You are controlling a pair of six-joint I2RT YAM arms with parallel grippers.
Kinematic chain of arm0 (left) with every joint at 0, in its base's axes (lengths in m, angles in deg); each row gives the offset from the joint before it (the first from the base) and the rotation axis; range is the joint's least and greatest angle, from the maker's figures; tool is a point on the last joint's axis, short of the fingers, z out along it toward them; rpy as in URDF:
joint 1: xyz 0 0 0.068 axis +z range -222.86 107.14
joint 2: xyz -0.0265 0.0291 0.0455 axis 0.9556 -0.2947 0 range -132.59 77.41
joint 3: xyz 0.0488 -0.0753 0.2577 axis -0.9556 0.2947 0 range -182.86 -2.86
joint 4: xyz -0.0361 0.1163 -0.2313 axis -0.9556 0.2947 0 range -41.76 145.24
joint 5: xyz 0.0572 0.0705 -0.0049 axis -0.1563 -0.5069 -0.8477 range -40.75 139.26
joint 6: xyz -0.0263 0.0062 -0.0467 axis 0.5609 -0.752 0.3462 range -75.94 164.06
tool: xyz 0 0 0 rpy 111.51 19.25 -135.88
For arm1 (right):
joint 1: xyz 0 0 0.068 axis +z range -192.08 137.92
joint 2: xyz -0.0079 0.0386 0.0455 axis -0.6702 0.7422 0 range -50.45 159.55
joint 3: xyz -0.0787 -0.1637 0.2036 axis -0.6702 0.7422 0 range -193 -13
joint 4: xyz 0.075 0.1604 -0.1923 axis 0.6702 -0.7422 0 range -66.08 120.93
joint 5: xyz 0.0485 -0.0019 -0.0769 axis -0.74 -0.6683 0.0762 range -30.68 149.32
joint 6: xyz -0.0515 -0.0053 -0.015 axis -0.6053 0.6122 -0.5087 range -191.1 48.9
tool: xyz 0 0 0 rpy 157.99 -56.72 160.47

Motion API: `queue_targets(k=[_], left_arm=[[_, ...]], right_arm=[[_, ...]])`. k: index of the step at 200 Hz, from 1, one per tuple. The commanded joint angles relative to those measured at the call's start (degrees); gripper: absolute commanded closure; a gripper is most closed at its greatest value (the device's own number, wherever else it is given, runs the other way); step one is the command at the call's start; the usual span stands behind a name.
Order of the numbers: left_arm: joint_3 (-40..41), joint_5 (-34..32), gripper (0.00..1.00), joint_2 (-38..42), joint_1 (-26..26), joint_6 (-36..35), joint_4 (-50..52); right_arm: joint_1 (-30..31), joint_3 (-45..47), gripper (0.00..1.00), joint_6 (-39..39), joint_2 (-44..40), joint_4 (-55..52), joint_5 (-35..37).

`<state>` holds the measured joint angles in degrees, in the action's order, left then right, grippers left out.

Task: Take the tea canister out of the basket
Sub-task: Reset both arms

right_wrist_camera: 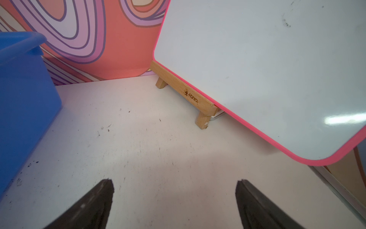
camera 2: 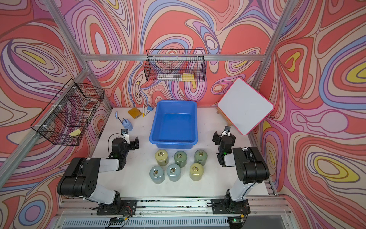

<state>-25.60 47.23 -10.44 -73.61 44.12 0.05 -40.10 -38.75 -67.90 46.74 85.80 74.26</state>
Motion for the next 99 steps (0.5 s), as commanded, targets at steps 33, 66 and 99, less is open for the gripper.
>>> queue_targets(k=[33, 66, 99], left_arm=[[0.8, 0.66, 0.01, -0.13, 0.23, 0.51, -1.65], [0.77, 0.61, 0.01, -0.13, 0.23, 0.49, -1.65], [0.73, 1.76, 0.01, -0.38, 0.23, 0.34, -1.7]], right_arm=[[0.15, -0.35, 0.02, -0.48, 0.2, 1.38, -0.09], [0.2, -0.35, 0.02, -0.48, 0.2, 1.4, -0.09], [0.22, -0.35, 0.02, -0.48, 0.2, 1.38, -0.09]])
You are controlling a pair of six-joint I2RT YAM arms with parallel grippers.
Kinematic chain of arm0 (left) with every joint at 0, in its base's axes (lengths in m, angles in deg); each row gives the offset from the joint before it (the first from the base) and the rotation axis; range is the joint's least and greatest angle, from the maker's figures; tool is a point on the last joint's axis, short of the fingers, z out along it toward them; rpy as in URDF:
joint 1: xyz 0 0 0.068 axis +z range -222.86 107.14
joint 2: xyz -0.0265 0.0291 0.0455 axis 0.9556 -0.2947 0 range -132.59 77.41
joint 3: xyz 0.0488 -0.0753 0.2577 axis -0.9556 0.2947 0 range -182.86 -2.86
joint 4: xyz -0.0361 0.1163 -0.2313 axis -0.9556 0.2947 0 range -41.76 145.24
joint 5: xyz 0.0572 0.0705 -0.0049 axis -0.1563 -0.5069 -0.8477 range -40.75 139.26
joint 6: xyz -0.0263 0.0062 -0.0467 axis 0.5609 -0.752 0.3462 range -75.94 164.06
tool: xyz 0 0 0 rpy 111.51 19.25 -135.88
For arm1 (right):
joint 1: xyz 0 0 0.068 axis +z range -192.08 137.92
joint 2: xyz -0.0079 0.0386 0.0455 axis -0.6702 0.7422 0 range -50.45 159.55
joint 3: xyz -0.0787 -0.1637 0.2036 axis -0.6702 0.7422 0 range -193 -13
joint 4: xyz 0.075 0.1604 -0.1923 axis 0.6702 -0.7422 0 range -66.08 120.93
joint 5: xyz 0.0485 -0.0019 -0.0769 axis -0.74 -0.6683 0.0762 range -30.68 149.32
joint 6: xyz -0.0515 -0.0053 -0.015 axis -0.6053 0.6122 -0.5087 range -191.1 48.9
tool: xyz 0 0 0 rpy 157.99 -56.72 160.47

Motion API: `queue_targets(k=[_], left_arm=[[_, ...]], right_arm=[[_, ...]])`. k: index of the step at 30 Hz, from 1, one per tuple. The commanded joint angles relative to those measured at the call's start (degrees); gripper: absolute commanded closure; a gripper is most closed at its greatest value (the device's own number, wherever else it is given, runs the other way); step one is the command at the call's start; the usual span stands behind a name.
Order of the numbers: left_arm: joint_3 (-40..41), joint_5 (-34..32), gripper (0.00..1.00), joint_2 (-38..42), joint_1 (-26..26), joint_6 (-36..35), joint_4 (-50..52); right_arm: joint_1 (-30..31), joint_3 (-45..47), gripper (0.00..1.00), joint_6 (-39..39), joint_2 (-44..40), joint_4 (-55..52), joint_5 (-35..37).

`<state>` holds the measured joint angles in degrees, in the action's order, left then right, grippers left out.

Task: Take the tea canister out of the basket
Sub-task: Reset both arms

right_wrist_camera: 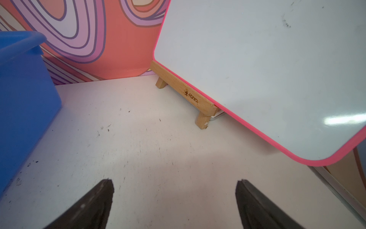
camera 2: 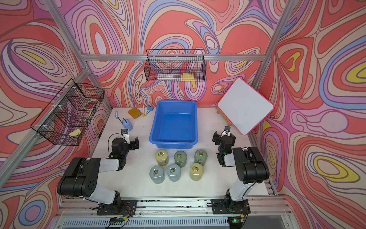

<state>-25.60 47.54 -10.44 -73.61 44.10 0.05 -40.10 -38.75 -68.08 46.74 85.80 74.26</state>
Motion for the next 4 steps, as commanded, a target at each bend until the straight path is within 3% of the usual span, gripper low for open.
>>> queue_targets(k=[1, 4], left_arm=[[0.71, 1.45, 0.01, -0.39, 0.23, 0.34, -1.63], [1.71, 2.37, 0.01, 0.06, 0.08, -0.23, -2.85]], right_arm=[[0.22, -0.35, 0.02, -0.3, 0.2, 1.38, -0.13], [0.2, -0.35, 0.02, -0.29, 0.2, 1.38, -0.1]])
